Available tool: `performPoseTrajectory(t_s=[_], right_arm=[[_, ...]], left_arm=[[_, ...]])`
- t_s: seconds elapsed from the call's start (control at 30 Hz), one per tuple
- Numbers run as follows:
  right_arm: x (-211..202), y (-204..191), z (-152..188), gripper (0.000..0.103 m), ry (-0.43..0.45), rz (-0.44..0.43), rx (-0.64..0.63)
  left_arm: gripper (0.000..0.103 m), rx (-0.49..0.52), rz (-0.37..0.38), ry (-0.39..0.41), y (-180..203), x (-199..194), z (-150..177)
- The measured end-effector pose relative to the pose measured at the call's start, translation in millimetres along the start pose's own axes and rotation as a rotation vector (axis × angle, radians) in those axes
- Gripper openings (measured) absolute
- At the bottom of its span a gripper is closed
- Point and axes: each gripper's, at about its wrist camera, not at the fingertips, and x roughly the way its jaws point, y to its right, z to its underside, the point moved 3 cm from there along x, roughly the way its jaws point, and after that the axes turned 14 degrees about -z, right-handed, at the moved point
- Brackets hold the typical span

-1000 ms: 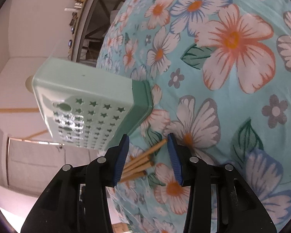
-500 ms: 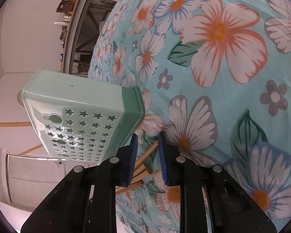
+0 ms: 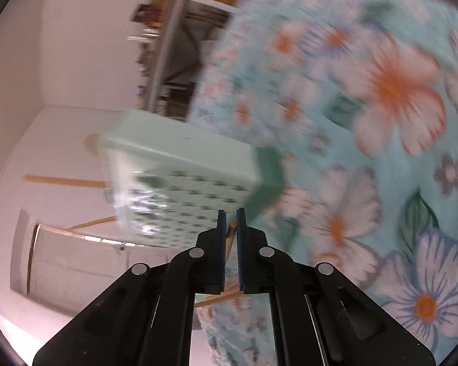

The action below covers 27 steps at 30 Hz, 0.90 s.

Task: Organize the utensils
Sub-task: 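Grasp a wooden chopstick with the right gripper while the left gripper holds its chopstick, then lift both chopsticks upright above the green holder with both grippers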

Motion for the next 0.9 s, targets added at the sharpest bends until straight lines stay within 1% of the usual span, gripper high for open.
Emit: performPoseTrajectory(t_s=[0.17, 0.23, 0.33, 0.37, 0.47, 0.57, 0.67, 0.73, 0.9], right_arm=[[-20.2, -52.9, -4.1, 0.003, 0.018, -0.063, -0.187], [-35.1, -76.0, -5.0, 0.003, 0.035, -0.086, -0.27], [-57.1, -103.3, -5.2, 0.003, 0.068, -0.1, -0.371], [-58.3, -108.1, -6.0, 0.003, 0.074, -0.101, -0.388], [-78.9, -125.3, -4.2, 0.003, 0.103, -0.098, -0.464], [-86.1, -133.8, -8.6, 0.003, 0.118, -0.1, -0.501], [-96.2, -139.9, -8.6, 0.003, 0.135, -0.099, -0.534], [-102.1, -138.3, -11.7, 0.003, 0.143, -0.105, -0.536], [-120.1, -129.1, -17.2, 0.003, 0.169, -0.105, -0.518]], left_arm=[[0.012, 0.028, -0.009, 0.019, 7.6, -5.0, -1.8], [0.012, 0.04, -0.012, 0.028, 10.8, -7.1, -2.8], [0.011, 0.056, -0.012, 0.039, 16.2, -11.0, -3.5], [0.011, 0.062, -0.011, 0.044, 18.7, -12.6, -4.2], [0.01, 0.085, -0.006, 0.067, 26.8, -18.9, -7.5], [0.008, 0.113, 0.004, 0.096, 36.4, -28.9, -12.8], [0.007, 0.119, 0.022, 0.111, 43.9, -37.5, -19.4], [0.005, 0.111, 0.042, 0.116, 48.2, -43.5, -24.4], [0.005, 0.12, 0.066, 0.152, 61.7, -61.7, -36.3]])
